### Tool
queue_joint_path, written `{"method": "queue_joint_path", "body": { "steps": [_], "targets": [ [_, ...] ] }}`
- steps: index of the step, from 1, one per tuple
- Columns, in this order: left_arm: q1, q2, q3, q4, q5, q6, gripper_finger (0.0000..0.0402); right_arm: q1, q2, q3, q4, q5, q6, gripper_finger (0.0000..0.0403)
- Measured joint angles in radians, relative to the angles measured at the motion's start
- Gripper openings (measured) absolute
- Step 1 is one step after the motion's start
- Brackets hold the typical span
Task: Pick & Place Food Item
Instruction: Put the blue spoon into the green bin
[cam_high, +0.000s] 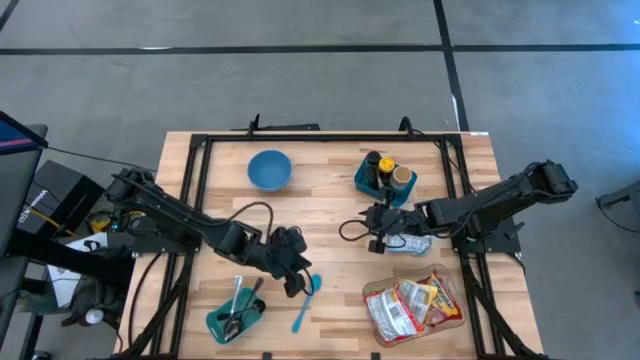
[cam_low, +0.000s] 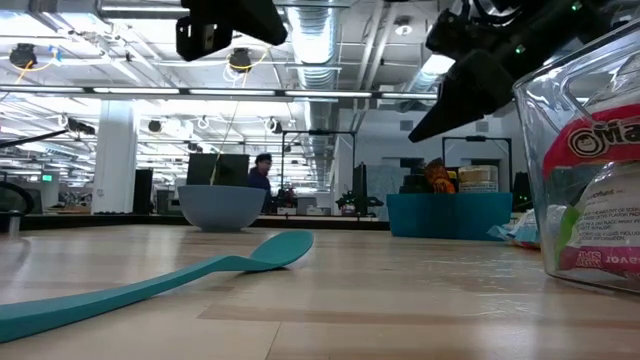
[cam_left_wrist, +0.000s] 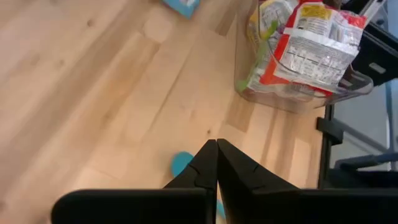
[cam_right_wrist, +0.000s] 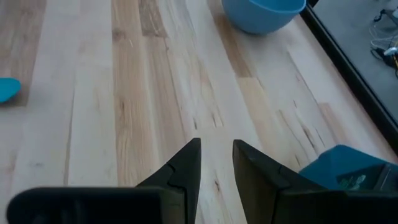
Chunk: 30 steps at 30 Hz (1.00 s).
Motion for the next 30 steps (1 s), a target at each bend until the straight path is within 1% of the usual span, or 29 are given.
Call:
{"method": "queue_joint_path", "body": {
  "steps": [4, 9, 13, 19, 24, 28, 30],
  "targets": [
    [-0.025, 0.026, 0.017, -0.060, 0.000, -0.097, 0.0000, 0.000, 0.000, 0.000, 0.004, 0.000, 0.007, 0.0087],
    [-0.040, 0.059, 0.023, -0.070, 0.016, -0.179, 0.0000, 0.000, 0.000, 0.000, 0.016, 0.000, 0.007, 0.0087],
    [-0.042, 0.091, 0.022, -0.045, 0.054, -0.196, 0.0000, 0.000, 0.000, 0.000, 0.022, 0.000, 0.007, 0.0087],
    [-0.042, 0.135, 0.027, -0.025, 0.079, -0.196, 0.0000, -0.002, 0.001, 0.000, 0.024, 0.001, 0.006, 0.0087],
    [-0.042, 0.195, 0.099, -0.040, 0.115, -0.196, 0.0000, -0.002, 0.001, 0.000, 0.025, 0.024, 0.005, 0.0087],
    [-0.042, 0.246, 0.172, -0.150, 0.128, -0.203, 0.0000, 0.000, 0.001, 0.000, 0.028, 0.025, 0.005, 0.0087],
    [-0.045, 0.262, 0.194, -0.192, 0.132, -0.235, 0.0000, 0.001, 0.001, 0.000, 0.028, 0.025, 0.004, 0.0087]
  ]
}}
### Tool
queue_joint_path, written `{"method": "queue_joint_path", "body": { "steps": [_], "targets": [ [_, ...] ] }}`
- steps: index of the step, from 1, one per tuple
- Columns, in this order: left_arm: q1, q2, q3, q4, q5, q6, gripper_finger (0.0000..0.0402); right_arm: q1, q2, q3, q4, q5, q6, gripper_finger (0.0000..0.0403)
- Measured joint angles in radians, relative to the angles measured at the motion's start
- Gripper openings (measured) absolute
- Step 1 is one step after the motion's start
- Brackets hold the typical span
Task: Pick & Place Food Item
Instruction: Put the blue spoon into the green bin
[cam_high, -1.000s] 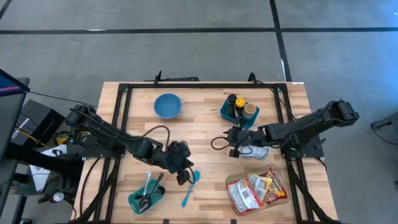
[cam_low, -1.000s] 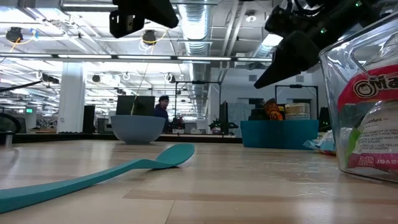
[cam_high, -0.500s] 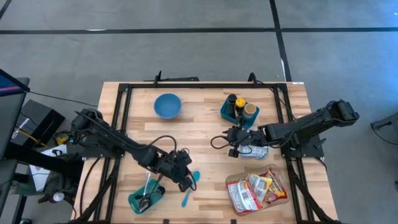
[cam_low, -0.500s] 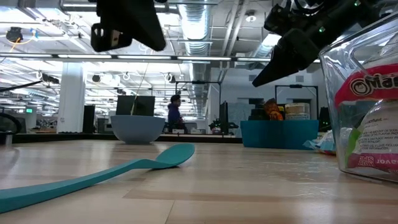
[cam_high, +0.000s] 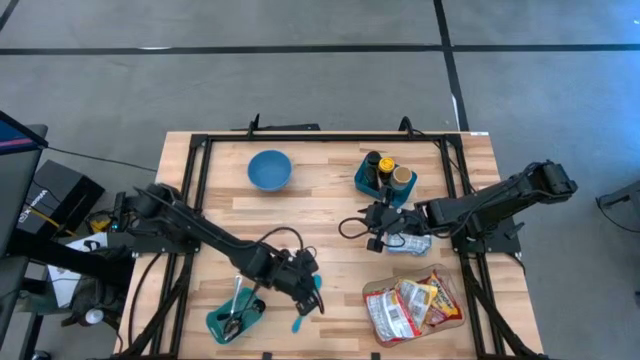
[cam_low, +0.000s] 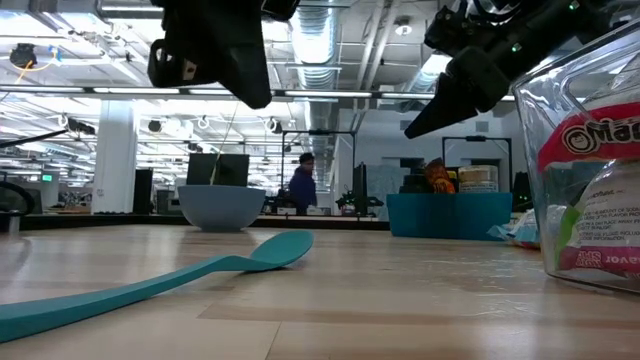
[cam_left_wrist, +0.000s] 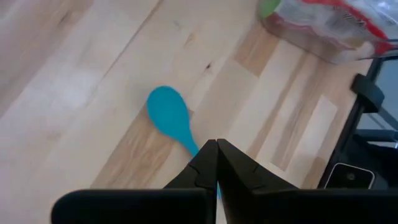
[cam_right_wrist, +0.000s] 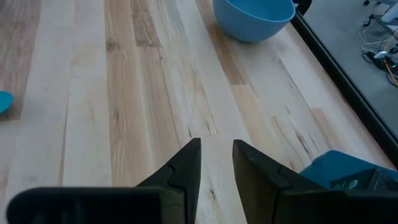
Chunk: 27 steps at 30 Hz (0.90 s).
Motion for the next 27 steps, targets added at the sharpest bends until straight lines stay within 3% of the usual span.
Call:
{"method": "queue_joint_path", "body": {
  "steps": [14, 27],
  "targets": [
    [-0.028, 0.073, 0.013, 0.000, 0.004, -0.175, 0.0000, 0.000, 0.000, 0.000, 0.000, 0.000, 0.002, 0.0087],
    [-0.029, 0.094, 0.012, 0.052, 0.055, -0.122, 0.0000, 0.000, 0.000, 0.000, 0.000, 0.000, 0.002, 0.0087]
  ]
}}
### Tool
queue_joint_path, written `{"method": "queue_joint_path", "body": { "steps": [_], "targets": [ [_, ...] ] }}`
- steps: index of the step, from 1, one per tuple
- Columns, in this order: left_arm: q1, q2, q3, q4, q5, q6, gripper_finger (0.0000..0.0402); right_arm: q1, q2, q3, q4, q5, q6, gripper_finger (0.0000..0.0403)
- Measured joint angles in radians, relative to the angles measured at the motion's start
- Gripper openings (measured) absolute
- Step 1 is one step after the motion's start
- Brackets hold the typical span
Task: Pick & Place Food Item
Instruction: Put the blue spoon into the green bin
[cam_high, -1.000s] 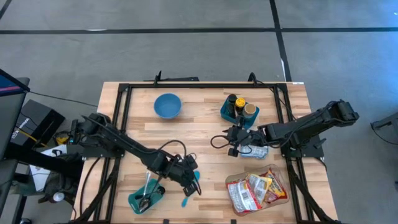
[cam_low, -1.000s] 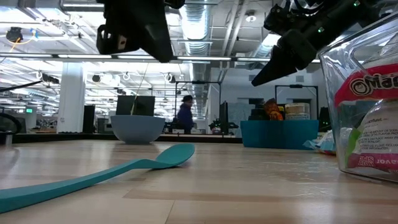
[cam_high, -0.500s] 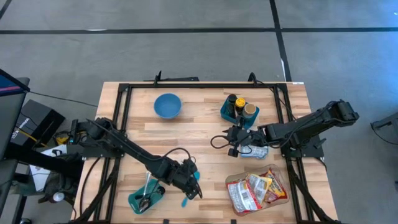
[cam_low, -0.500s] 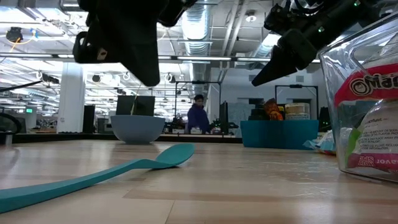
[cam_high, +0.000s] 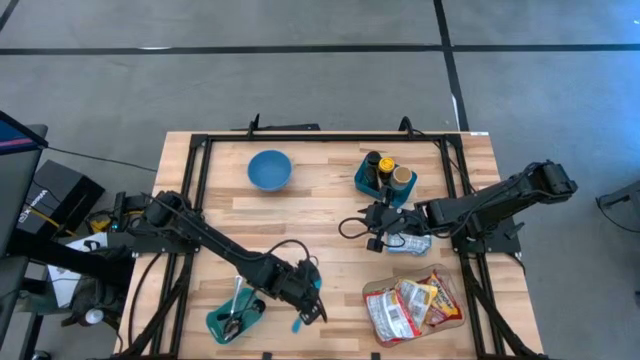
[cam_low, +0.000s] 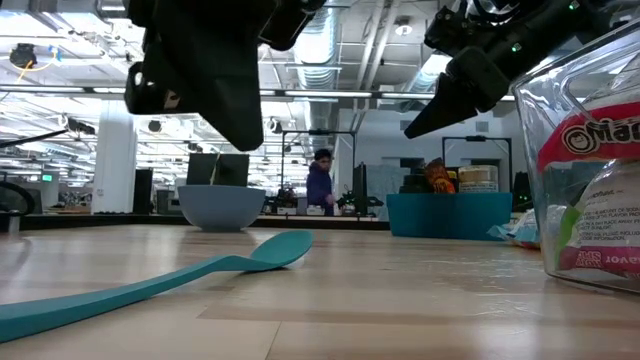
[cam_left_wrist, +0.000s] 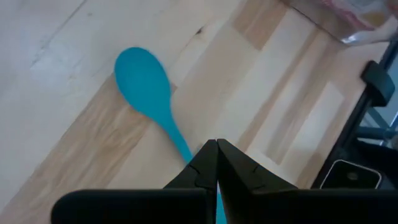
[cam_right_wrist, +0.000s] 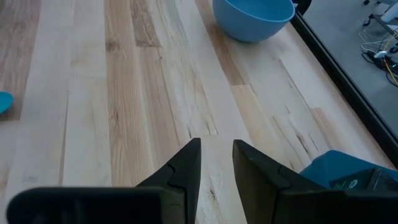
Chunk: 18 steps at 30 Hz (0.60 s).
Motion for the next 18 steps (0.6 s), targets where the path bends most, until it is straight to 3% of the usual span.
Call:
{"method": "queue_joint_path", "body": {
  "steps": [5, 13, 18],
  "targets": [
    [0.004, 0.000, 0.000, 0.018, 0.000, 0.137, 0.0000, 0.000, 0.000, 0.000, 0.000, 0.000, 0.000, 0.0087],
    [-0.011, 0.000, 0.000, 0.101, 0.001, 0.690, 0.0000, 0.000, 0.000, 0.000, -0.001, 0.000, 0.000, 0.0087],
    [-0.029, -0.001, -0.025, 0.145, 0.002, 0.824, 0.0000, 0.000, 0.000, 0.000, -0.001, 0.000, 0.000, 0.0087]
  ]
}}
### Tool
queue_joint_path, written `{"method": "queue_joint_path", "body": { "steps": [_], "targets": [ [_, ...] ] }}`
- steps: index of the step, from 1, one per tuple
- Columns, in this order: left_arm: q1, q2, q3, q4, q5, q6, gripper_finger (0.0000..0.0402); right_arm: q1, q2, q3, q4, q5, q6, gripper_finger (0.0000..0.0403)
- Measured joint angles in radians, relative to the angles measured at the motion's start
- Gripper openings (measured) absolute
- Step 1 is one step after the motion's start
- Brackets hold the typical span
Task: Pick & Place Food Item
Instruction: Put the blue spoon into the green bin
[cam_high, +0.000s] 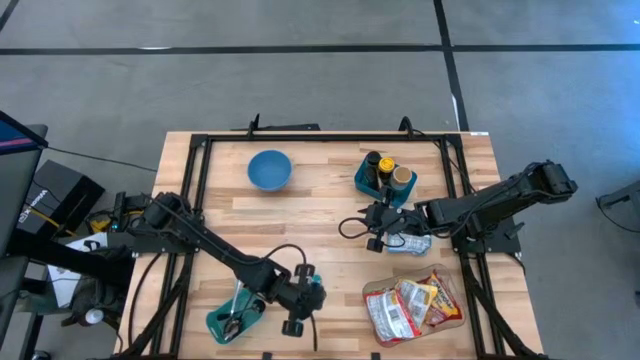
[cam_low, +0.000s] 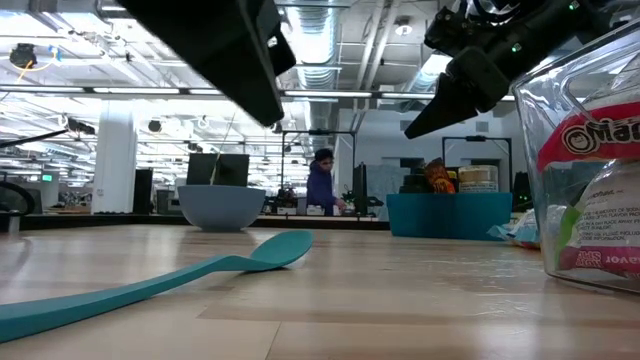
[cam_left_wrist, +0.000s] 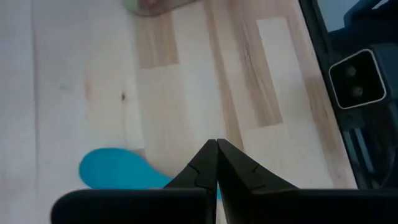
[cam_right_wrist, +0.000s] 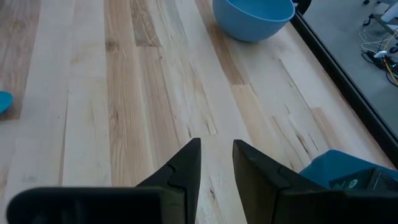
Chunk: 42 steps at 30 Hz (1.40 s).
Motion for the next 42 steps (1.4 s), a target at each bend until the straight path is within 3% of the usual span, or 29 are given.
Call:
{"method": "queue_joint_path", "body": {
  "steps": [5, 24, 35, 42],
  "targets": [
    [0.002, 0.000, -0.061, 0.115, 0.000, 0.002, 0.0000, 0.000, 0.000, 0.000, -0.001, 0.000, 0.000, 0.0087],
    [0.029, 0.038, -0.143, 0.228, 0.052, -0.003, 0.0000, 0.000, 0.000, 0.000, 0.001, 0.000, 0.000, 0.0087],
    [0.030, 0.110, -0.105, 0.208, 0.069, -0.017, 0.0000, 0.000, 0.000, 0.000, 0.000, 0.000, 0.001, 0.0087],
    [0.030, 0.105, -0.103, 0.100, 0.075, -0.087, 0.0000, 0.000, 0.000, 0.000, 0.000, 0.000, 0.001, 0.0087]
  ]
}}
